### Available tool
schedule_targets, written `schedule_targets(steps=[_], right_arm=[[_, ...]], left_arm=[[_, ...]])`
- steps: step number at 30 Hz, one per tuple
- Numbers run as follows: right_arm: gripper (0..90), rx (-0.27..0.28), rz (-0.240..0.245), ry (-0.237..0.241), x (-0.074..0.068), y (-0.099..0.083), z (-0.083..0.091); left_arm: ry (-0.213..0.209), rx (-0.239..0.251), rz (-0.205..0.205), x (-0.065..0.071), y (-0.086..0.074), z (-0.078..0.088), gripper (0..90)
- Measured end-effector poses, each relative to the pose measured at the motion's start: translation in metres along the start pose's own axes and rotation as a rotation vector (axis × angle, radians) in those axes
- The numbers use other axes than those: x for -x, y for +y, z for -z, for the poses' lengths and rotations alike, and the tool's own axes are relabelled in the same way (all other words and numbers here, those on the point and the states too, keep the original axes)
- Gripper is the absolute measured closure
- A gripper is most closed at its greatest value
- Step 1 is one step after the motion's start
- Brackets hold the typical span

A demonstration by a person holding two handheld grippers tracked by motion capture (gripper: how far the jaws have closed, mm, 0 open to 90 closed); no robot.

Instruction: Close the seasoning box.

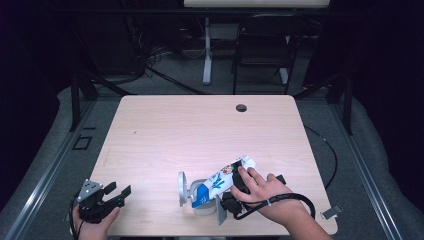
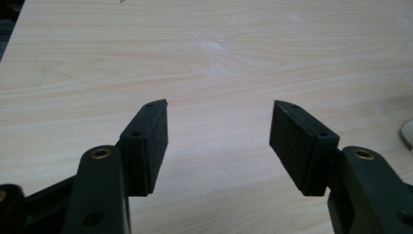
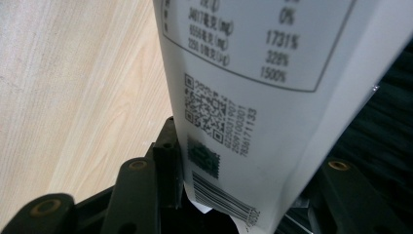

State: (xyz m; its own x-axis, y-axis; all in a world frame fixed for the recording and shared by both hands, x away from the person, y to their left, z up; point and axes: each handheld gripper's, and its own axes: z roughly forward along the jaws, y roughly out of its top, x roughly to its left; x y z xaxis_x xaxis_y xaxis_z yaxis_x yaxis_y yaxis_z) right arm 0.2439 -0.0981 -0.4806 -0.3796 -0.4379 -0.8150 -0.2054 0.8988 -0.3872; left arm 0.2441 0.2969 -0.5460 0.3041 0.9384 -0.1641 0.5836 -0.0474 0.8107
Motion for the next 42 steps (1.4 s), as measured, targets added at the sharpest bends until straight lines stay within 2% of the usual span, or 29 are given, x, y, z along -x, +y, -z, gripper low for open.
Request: schedule_targets(steps=[42], right_arm=[[56.6, 0.01, 0.011, -0.015, 0.002, 0.0004, -0.0001]], left_arm=[[0.003, 0.002, 0.005, -0.0013, -0.0003, 0.0, 39.9]])
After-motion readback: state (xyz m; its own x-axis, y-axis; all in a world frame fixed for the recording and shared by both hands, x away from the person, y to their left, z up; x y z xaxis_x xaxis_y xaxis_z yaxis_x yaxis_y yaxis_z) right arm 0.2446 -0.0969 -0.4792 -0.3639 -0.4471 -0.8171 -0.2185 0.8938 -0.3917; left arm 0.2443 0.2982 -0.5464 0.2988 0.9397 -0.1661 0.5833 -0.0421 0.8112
